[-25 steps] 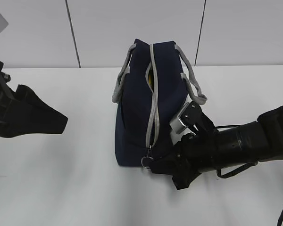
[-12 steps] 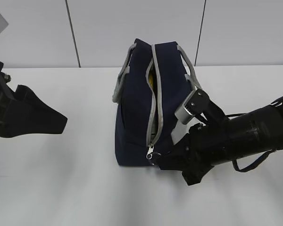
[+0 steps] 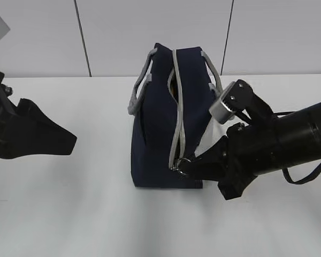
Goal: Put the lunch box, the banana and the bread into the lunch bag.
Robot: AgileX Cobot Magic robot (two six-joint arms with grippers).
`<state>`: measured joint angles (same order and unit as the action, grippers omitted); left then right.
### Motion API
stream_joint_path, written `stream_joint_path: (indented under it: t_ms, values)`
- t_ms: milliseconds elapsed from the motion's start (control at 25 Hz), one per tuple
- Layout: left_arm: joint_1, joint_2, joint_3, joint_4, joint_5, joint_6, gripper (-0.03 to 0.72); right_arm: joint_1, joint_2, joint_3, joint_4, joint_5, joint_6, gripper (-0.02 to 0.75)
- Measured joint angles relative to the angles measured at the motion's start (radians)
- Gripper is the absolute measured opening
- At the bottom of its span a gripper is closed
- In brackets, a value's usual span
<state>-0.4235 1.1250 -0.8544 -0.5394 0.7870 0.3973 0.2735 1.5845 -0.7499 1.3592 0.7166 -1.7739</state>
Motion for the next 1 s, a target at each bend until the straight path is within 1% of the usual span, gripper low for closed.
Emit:
stream_joint_path:
  t_ms: [240, 440, 640, 1000]
  values:
    - [0.0, 0.0, 0.0, -0.018, 0.003, 0.0, 0.371, 0.0, -0.026, -0.01, -0.004, 0.0, 0.015, 0.0]
    - [0.0, 0.0, 0.0, -0.019, 0.003, 0.0, 0.371, 0.0, -0.026, -0.062, -0.008, 0.014, 0.041, 0.0]
    - [0.0, 0.0, 0.0, -0.019, 0.003, 0.0, 0.371, 0.0, -0.026, -0.135, -0.046, 0.042, 0.095, 0.0]
    - [0.0, 0.0, 0.0, -0.019, 0.001, 0.011, 0.371, 0.0, -0.079, -0.215, -0.097, 0.056, 0.132, 0.0]
